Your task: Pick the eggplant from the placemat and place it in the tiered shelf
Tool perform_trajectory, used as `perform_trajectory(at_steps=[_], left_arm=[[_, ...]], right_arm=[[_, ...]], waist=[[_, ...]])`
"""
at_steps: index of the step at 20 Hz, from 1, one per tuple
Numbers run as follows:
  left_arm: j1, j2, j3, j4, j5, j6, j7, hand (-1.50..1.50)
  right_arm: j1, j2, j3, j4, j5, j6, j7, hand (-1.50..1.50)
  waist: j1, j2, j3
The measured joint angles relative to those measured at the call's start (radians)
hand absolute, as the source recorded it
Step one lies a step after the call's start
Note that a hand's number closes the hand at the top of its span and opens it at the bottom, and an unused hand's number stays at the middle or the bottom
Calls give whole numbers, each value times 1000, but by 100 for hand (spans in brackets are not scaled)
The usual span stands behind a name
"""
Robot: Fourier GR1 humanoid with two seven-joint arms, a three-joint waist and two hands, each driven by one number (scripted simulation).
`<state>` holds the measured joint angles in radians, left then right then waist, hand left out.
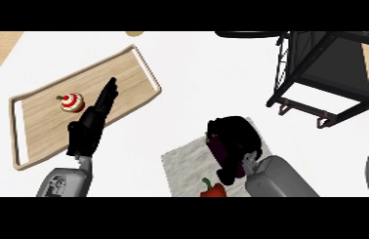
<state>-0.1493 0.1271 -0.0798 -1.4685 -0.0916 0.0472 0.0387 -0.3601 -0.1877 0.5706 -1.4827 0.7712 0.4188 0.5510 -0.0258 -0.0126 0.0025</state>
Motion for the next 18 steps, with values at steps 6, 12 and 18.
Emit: perform_trajectory(at_steps=[6,12,18], left_arm=[[17,4,16,6,3,9,0,0],[32,16,46,-1,13,20,-1,0],[52,22,61,-11,16,26,-12,0]], right_arm=[[67,-198,67,-186,-100,64,-375,150],[178,-379,-65,-336,-316,87,-710,150],[276,-563,-323,-376,-564,149,-1008,150]], waist=[[-36,-8,6],[-80,-4,8],[-103,-3,6]])
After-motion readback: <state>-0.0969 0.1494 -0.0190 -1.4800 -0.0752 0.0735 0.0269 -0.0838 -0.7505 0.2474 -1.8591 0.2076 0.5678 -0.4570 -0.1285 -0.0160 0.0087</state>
